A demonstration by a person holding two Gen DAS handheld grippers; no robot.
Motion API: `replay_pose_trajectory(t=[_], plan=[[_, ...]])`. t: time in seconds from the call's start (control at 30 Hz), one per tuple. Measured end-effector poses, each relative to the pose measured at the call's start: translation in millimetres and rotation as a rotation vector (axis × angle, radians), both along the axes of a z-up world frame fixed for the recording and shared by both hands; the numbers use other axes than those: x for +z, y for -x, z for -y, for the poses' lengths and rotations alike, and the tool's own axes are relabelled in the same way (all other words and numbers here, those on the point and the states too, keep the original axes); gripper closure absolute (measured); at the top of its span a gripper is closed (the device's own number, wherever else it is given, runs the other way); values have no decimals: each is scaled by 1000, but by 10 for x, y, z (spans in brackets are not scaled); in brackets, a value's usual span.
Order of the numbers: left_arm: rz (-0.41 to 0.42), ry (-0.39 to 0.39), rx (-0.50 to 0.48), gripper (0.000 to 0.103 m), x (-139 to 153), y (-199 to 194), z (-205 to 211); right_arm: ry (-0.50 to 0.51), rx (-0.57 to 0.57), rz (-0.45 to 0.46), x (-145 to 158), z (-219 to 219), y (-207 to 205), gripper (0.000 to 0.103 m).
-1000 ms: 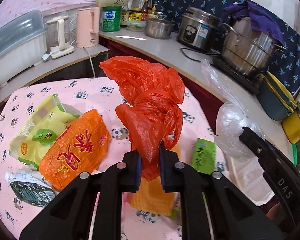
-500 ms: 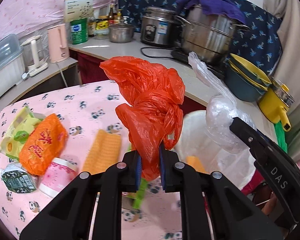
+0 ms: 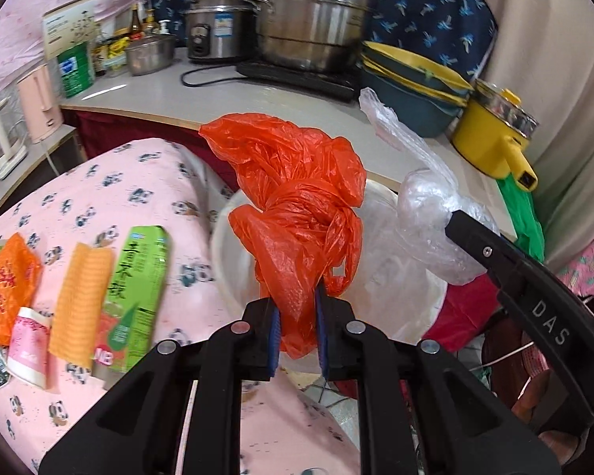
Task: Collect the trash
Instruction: 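Carry the red bag and clear bag over the trash bin with both tools, then open both tools to drop the red and clear bags into the bin, then move both tools back over the remaining trash on the table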
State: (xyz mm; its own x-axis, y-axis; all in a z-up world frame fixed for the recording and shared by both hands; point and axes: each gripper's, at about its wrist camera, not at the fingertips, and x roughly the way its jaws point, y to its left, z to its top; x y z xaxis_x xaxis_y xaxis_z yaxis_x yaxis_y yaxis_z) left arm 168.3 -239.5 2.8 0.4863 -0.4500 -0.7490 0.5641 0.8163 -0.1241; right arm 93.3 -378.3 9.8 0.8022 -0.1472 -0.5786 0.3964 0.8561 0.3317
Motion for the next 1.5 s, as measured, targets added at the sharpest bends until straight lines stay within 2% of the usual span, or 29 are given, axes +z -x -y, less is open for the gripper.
replay_pose_trajectory(t=[0.23,0.43,0.53,0.73,0.8,0.87,0.97,1.03,1.13,1.17,1.5], plan=[[-15,-11,-35,85,-158,23,264,-9,-28,-20,-113,172,69,85],[-5,-16,-24,67,-190,6,348,-21,-28,-30,-203,202,39,85],[5,-20,-16,65,-185,-8,334,-23,-21,-31,-223,190,-5,85],[7,-13,19,64,-154,-91,212,-17,6,-36,-238,117,-127,84],[13,-12,35,62,-141,-116,147,-15,16,-44,-258,87,-192,82],[15,-5,55,55,-128,-145,66,-9,23,-56,-289,51,-265,80],[15,1,75,55,-125,-186,-41,-8,37,-76,-345,8,-368,79],[15,-4,86,54,-135,-207,-101,0,36,-84,-362,-29,-417,75],[15,-9,101,53,-154,-228,-189,2,30,-75,-355,-83,-432,61],[16,-12,108,52,-159,-235,-222,5,29,-72,-347,-100,-436,59],[28,-8,159,51,-98,-218,-537,22,69,-46,-125,-344,-440,59]])
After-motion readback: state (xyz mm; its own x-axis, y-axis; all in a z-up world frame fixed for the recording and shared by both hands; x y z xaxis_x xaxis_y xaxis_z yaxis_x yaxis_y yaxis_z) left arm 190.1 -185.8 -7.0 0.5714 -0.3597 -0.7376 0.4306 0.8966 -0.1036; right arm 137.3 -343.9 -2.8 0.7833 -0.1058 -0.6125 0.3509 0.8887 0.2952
